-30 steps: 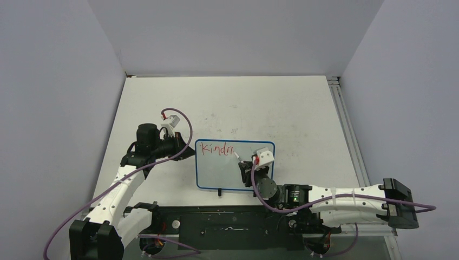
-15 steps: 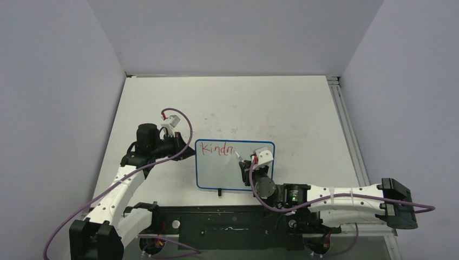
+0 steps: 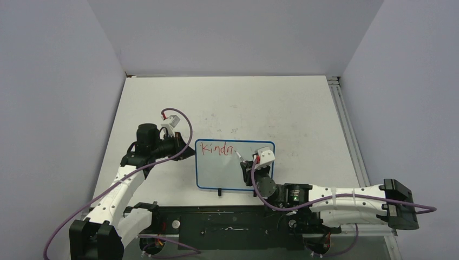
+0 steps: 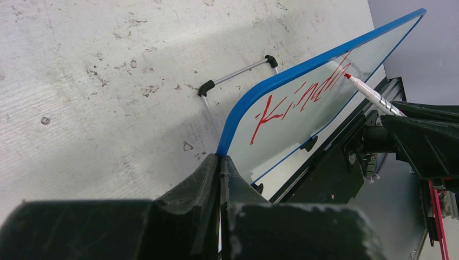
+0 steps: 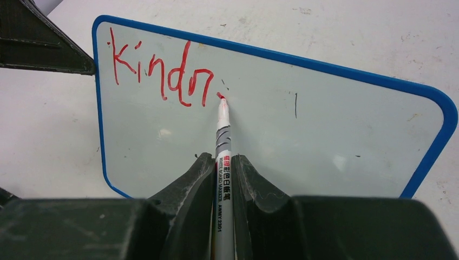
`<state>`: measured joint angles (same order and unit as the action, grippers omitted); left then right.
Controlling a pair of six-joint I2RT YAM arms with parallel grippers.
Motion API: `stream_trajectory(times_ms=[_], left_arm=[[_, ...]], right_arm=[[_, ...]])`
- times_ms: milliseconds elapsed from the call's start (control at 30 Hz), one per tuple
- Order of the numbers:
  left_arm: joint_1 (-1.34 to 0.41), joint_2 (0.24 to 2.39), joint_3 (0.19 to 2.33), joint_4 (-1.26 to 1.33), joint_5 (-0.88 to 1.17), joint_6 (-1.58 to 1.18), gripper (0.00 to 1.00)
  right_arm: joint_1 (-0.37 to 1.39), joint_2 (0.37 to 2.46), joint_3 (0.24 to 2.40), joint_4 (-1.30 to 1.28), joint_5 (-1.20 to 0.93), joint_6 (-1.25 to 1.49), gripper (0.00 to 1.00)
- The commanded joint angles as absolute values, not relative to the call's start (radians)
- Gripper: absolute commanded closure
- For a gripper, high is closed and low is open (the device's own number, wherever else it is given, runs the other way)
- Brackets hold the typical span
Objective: Write a sentence on the whiteboard
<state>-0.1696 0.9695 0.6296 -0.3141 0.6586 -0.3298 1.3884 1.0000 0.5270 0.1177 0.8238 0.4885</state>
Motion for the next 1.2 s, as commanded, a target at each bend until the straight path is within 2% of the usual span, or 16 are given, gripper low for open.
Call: stream_trajectory(times_ms=[0, 467, 1167], left_arm=[[-0.184, 0.960, 0.667, -0.313, 0.690, -0.328, 1.00], [-0.184, 0.960, 0.666, -0.313, 0.690, -0.328, 1.00], [-0.184, 0.960, 0.667, -0.311, 0.689, -0.328, 1.00]], right_arm=[[1.381, 0.971, 0.542, 0.062, 0.879, 0.506, 0.95], [1.373, 0.971, 0.558, 0.110, 0.907, 0.444, 0.95], [1.338, 1.049, 0.565, 0.204, 0.813, 0.402, 0.95]])
